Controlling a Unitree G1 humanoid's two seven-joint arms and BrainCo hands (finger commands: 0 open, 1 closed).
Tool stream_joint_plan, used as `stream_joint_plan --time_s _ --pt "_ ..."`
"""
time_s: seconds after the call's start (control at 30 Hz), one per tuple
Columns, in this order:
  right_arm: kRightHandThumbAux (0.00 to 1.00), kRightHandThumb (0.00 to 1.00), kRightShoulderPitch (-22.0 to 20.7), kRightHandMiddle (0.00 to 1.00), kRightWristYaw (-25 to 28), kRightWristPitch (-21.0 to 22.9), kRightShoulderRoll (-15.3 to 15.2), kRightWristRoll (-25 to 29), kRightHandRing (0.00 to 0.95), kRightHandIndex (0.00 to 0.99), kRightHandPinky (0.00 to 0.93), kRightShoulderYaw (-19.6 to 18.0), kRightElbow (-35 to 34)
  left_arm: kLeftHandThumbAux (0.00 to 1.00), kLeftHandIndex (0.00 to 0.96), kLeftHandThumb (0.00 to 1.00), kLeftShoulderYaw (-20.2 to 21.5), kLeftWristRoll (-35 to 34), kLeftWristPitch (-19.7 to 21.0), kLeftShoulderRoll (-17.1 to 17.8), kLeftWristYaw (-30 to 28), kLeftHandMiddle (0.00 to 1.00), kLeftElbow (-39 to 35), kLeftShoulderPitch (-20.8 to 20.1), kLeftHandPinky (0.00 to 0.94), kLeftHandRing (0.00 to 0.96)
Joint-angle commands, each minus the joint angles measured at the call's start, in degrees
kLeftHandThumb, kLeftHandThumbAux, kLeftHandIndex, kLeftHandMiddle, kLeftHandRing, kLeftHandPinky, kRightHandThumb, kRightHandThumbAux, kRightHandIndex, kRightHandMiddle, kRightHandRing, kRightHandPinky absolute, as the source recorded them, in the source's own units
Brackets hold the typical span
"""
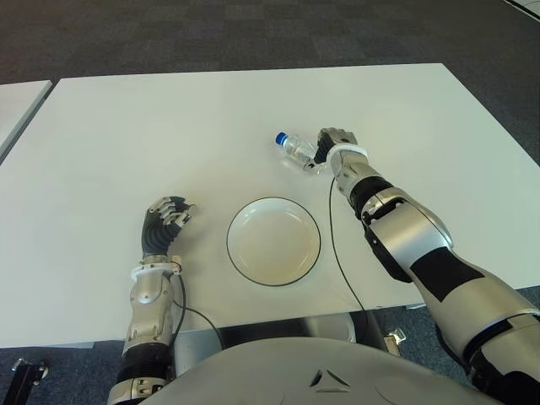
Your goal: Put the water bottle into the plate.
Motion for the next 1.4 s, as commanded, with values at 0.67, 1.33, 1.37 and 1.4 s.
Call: stream_joint_plan --time_s 0.67,1.33,1.37,1.4 --pt "0.728 0.696 0.1 0.837 -2.5 1.8 1.0 1.5 0.839 0.437 0.857 -2.0 -0.2 0.714 0.429 0.705 0.1 0.2 0.6 -0.7 0.6 0.499 -0.3 0.1 0.476 0.482" --pt "0.728 0.697 -0.9 0.886 -7.0 -6.5 0.1 13.7 0.876 0.436 0.884 -16.2 -1.4 0.715 0.429 0.705 0.1 0.4 0.8 -1.0 1.5 0.511 1.2 -1.5 0.481 0.494" --pt "0.728 0.697 -0.8 0.889 -7.0 -7.0 -0.1 14.2 0.879 0.436 0.885 -16.8 -1.4 0.715 0.43 0.705 0.1 0.4 0.9 -1.0 1.5 0.511 1.3 -1.6 0.481 0.495" --pt "0.728 0.697 -0.6 0.89 -7.0 -7.8 0.0 15.0 0.88 0.436 0.886 -17.7 -1.4 0.715 0.43 0.705 0.1 0.4 0.9 -1.0 1.7 0.512 1.4 -1.6 0.481 0.495"
